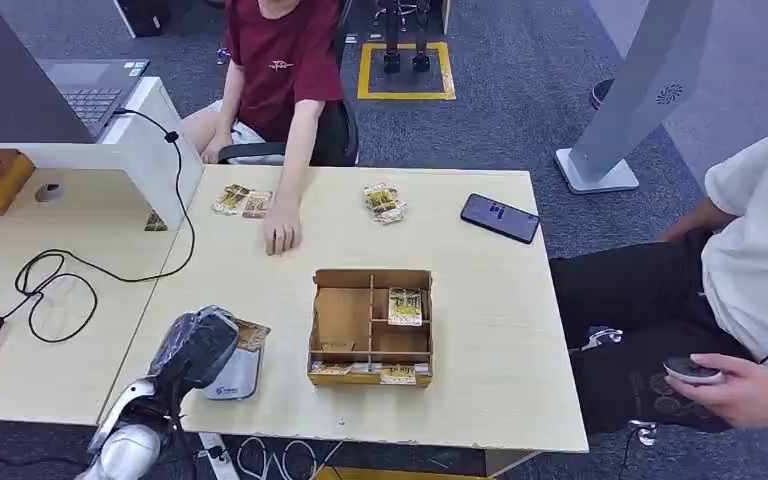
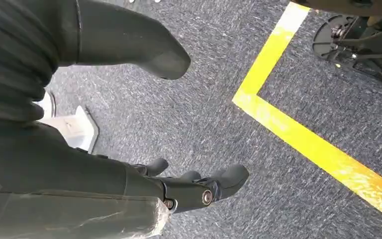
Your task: Pass the card to the sensor for recognition and then transmit it.
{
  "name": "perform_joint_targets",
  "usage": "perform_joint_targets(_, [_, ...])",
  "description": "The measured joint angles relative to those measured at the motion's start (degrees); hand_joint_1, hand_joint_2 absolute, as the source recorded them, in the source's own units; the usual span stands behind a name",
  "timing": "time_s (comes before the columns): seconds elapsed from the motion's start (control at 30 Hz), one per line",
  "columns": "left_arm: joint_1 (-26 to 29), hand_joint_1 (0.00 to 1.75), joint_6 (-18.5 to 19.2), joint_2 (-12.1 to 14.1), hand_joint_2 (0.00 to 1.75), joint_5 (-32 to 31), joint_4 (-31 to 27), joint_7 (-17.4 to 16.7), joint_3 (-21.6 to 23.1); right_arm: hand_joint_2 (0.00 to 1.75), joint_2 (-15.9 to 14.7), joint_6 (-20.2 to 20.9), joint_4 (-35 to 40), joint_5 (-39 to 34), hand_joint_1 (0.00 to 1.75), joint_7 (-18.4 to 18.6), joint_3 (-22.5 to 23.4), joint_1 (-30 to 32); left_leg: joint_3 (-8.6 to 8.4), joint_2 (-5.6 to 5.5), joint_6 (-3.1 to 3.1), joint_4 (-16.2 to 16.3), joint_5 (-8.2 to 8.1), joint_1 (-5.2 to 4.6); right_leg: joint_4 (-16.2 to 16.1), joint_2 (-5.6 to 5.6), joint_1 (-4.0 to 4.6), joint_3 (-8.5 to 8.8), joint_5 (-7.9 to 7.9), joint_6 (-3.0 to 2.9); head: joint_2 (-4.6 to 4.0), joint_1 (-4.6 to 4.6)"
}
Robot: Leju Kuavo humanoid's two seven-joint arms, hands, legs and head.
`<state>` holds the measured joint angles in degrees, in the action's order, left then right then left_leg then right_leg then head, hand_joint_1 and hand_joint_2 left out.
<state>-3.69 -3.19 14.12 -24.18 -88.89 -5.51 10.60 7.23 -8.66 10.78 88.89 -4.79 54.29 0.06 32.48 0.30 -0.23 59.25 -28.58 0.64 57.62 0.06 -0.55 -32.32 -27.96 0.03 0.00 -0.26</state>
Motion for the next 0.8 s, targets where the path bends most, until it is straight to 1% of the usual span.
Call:
perform_joint_targets(0.23, [-0.44,1.75,-0.83,-0.24,1.75,-0.76,2.78,-0.13,0.00,1.75,0.15,0.11,0.00,0.22,0.00,0.20,0.00,-0.01,0.01,0.00,0.00,0.00,0.00,0.00,0.00,0.00,0.00,0.00,0.00,0.00,0.00,0.02])
perform_joint_targets(0.37, [-0.43,1.75,-2.12,-0.26,1.75,-2.67,4.22,-0.13,0.00,1.75,0.15,0.07,0.00,0.28,0.00,0.24,0.00,-0.03,0.02,0.00,0.00,0.00,0.00,0.00,0.00,0.00,0.00,0.00,0.00,0.00,0.00,0.00])
perform_joint_targets(0.5, [-0.44,1.75,-2.80,-0.24,1.75,-3.23,5.35,-0.13,-0.22,1.75,0.15,-0.13,0.00,0.33,0.00,0.24,-0.02,-0.05,0.01,-0.01,0.00,0.00,0.00,0.00,0.00,0.00,0.00,0.01,0.00,0.00,0.00,0.00])
perform_joint_targets(0.8, [-0.54,1.75,-2.88,-0.26,1.75,-3.47,6.80,0.11,-0.35,1.75,0.15,-0.15,0.00,0.37,0.00,0.24,-0.11,-0.06,0.00,-0.01,0.00,0.00,0.00,0.00,0.01,-0.01,0.00,0.03,0.00,0.00,0.00,0.00])
